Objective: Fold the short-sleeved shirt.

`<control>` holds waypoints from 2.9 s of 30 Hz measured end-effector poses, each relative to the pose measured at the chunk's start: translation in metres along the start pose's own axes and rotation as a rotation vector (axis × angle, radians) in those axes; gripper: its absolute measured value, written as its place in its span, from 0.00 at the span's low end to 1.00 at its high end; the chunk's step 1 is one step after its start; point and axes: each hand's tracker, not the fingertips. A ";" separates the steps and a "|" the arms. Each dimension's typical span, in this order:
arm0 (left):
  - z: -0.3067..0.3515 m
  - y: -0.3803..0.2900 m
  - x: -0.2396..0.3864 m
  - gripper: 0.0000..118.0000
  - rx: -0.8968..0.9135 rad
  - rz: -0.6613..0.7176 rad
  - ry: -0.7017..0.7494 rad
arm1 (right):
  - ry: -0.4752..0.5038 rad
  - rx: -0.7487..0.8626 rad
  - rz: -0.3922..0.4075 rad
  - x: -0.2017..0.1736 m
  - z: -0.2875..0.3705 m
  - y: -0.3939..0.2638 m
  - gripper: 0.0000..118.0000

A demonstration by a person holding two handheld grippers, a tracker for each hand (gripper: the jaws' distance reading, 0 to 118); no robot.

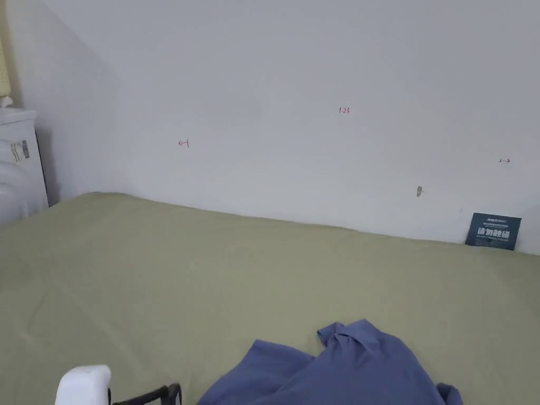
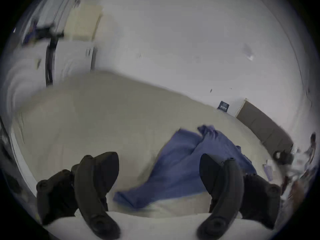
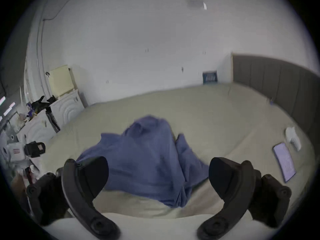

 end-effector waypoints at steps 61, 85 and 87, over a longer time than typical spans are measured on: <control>-0.085 -0.084 -0.015 0.06 -0.443 0.147 0.044 | 0.191 -0.750 0.422 -0.025 -0.407 0.084 0.00; -0.164 0.281 0.041 0.06 -0.015 -0.272 0.005 | 0.047 0.236 0.331 -0.035 -0.192 0.381 0.00; -0.175 0.311 0.051 0.06 0.017 -0.297 0.010 | -0.013 0.298 0.336 -0.043 -0.182 0.397 0.00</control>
